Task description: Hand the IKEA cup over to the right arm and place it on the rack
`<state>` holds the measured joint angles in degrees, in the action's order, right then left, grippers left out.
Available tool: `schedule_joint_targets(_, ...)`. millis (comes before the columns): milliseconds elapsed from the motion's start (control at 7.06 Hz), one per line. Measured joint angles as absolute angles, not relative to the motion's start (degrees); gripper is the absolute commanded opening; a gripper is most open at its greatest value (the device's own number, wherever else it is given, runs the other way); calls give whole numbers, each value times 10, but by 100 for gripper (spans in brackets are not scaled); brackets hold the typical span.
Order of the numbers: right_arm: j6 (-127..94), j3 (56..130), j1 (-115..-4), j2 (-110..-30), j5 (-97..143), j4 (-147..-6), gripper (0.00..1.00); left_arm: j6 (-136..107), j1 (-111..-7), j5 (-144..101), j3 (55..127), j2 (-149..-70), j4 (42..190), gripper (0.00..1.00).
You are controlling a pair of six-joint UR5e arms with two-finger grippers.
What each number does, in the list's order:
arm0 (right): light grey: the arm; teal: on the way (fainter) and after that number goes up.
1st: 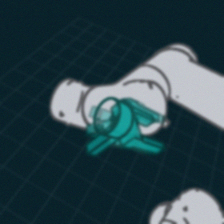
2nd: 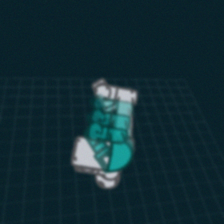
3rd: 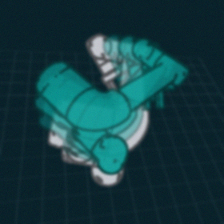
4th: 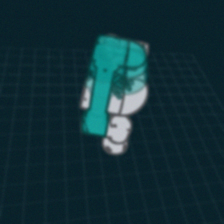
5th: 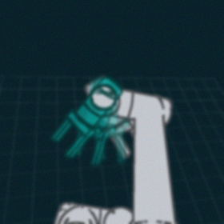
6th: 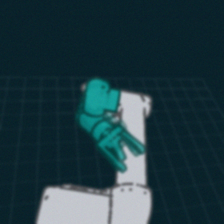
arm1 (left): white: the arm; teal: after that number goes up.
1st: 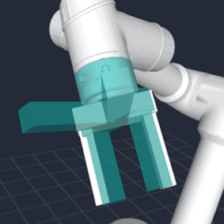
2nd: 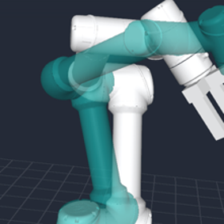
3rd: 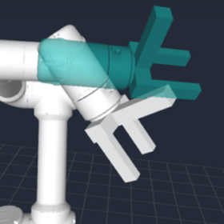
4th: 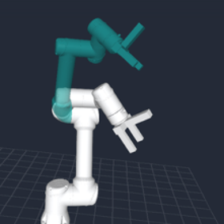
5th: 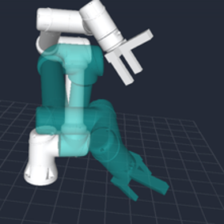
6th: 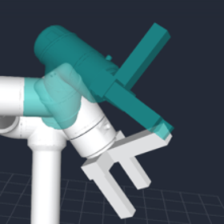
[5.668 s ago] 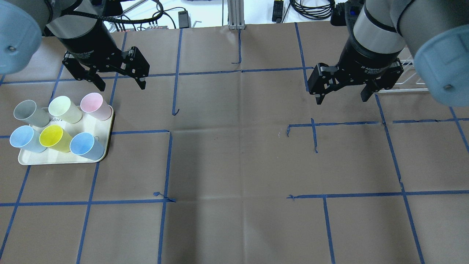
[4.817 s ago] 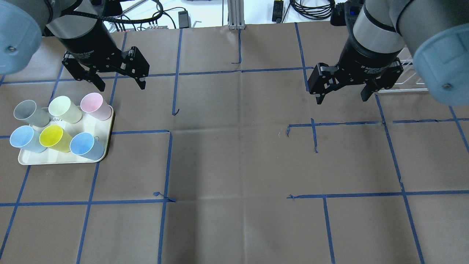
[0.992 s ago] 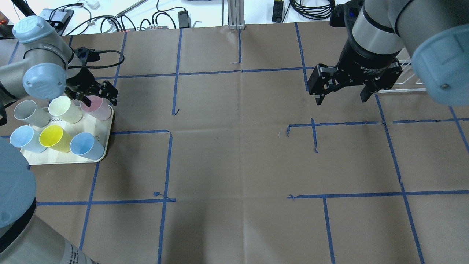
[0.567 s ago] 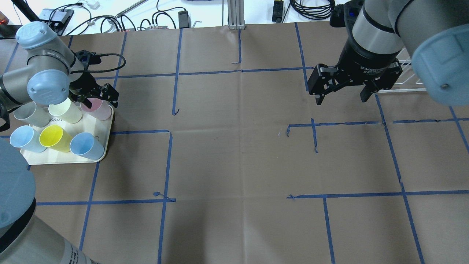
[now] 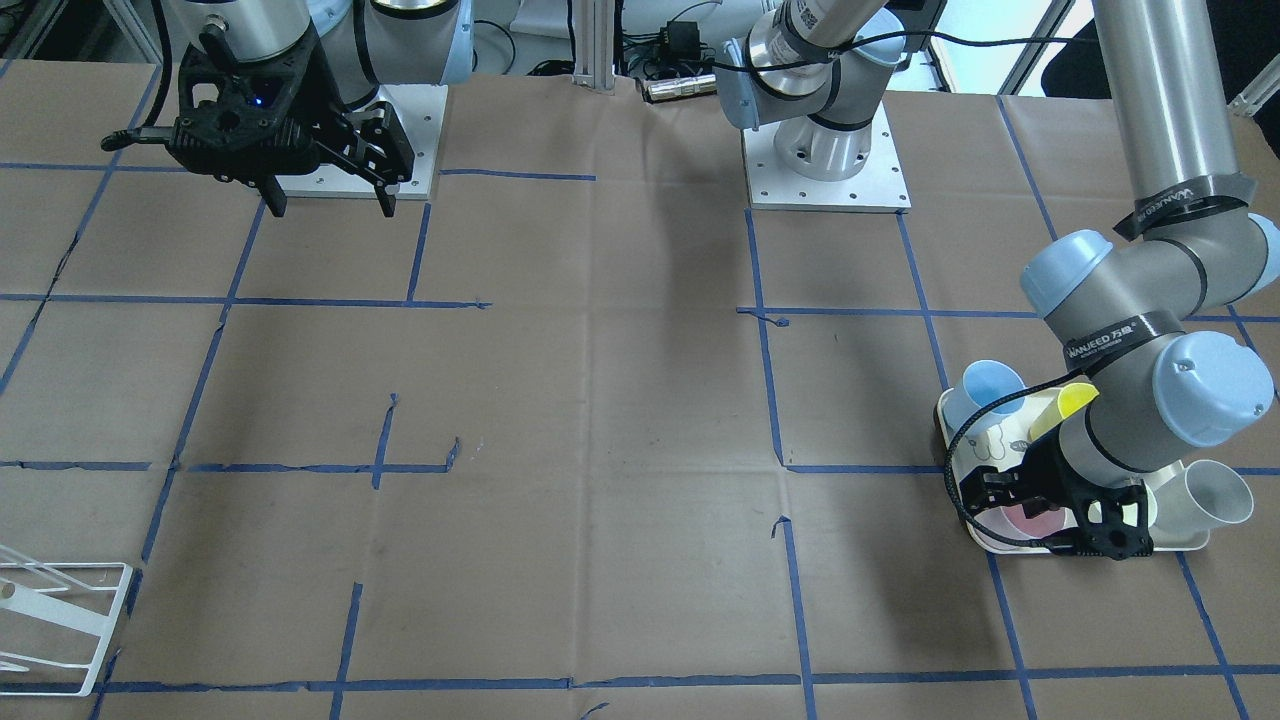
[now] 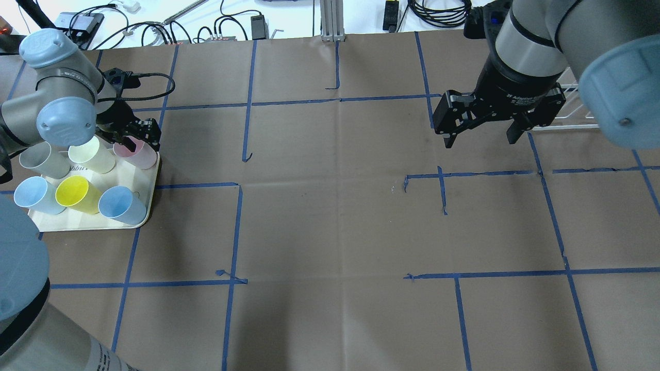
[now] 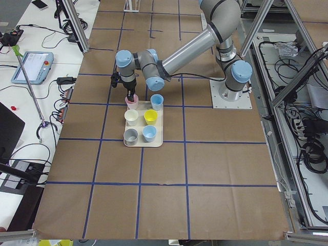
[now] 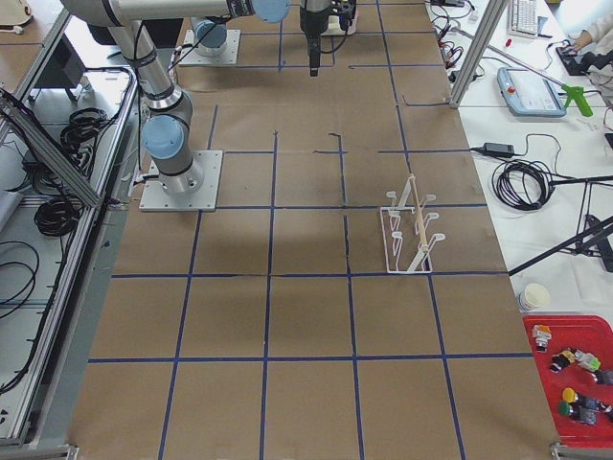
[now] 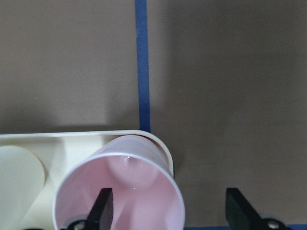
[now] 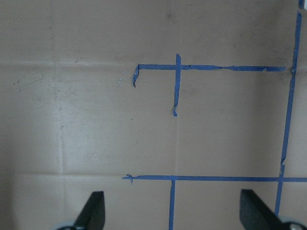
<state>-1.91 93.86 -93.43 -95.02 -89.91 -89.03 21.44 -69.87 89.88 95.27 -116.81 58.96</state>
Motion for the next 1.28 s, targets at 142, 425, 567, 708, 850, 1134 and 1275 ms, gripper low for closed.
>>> schedule_joint_targets(142,-19,939,-934,-950,-899,-890,100,215,-699,898,952,-1167,593,0)
schedule_joint_targets(425,-19,939,-934,-950,-899,-890,100,215,-700,896,949,-1162,598,0)
schedule_joint_targets(567,-19,939,-934,-950,-899,-890,100,215,-700,896,943,-1155,608,0)
schedule_joint_targets(708,-19,939,-934,-950,-899,-890,100,215,-701,897,931,-1142,634,0)
schedule_joint_targets(850,-19,939,-934,-950,-899,-890,100,214,-702,899,911,-1126,677,0)
schedule_joint_targets(1134,-19,939,-934,-950,-899,-890,100,213,-704,902,848,-1100,781,0)
schedule_joint_targets(1275,-19,939,-934,-950,-899,-890,100,213,-707,901,816,-1093,817,0)
